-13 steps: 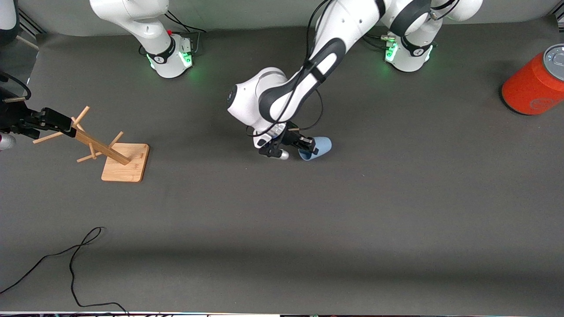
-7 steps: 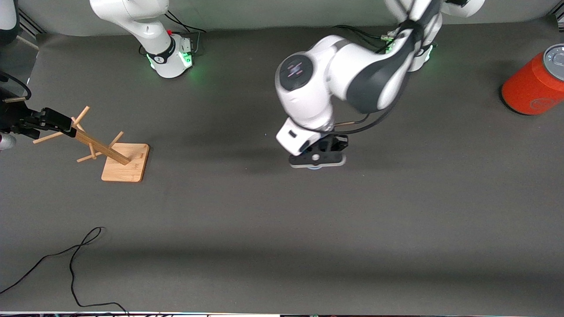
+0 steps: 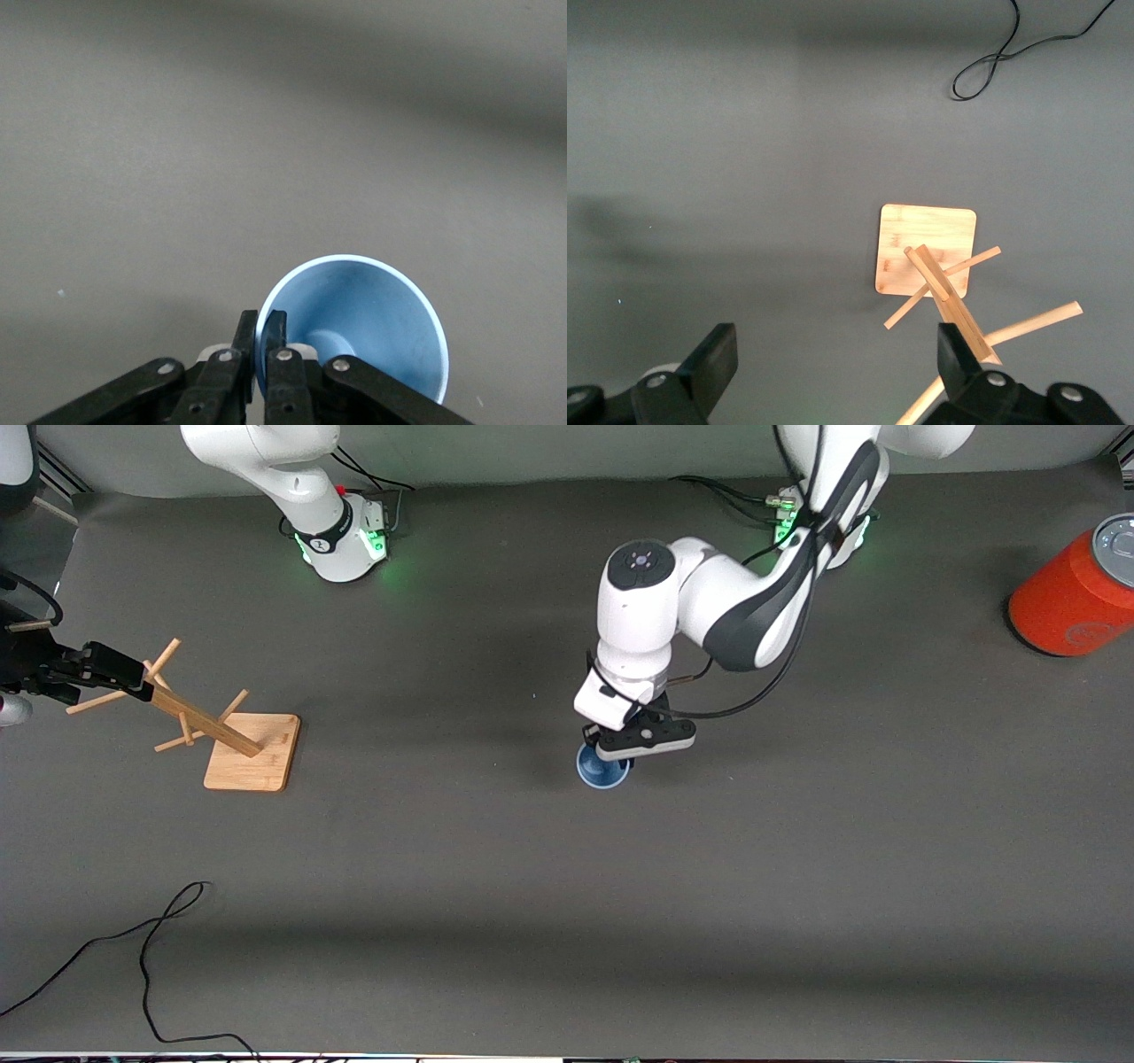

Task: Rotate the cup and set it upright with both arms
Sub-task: 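Rotate the cup upright and set it down with the left gripper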

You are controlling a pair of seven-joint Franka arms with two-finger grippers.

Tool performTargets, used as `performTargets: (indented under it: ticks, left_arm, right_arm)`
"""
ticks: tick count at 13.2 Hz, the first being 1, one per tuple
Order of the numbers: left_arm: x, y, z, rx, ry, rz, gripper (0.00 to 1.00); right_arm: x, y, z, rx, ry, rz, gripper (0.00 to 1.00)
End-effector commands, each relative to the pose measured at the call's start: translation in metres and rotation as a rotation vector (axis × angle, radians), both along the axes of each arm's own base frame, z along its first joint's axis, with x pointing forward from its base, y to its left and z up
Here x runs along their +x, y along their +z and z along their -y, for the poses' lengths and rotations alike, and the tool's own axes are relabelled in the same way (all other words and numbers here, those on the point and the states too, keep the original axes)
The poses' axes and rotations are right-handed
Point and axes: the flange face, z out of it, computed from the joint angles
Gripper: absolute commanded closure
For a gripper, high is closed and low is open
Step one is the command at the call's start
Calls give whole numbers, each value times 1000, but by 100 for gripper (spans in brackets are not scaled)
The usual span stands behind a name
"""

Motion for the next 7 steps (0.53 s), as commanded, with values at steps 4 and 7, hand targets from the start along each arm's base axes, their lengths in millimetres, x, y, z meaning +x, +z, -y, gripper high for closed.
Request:
performTargets:
  ticks: [4,7]
  left_arm:
    - [-4,-73,15,37,48,88,100]
    - [-7,-83,17,52,28,99,100]
  right_arm:
    - [-3,3,-1,-8,15,13,0]
    - [-3,2,0,-8,14,11,0]
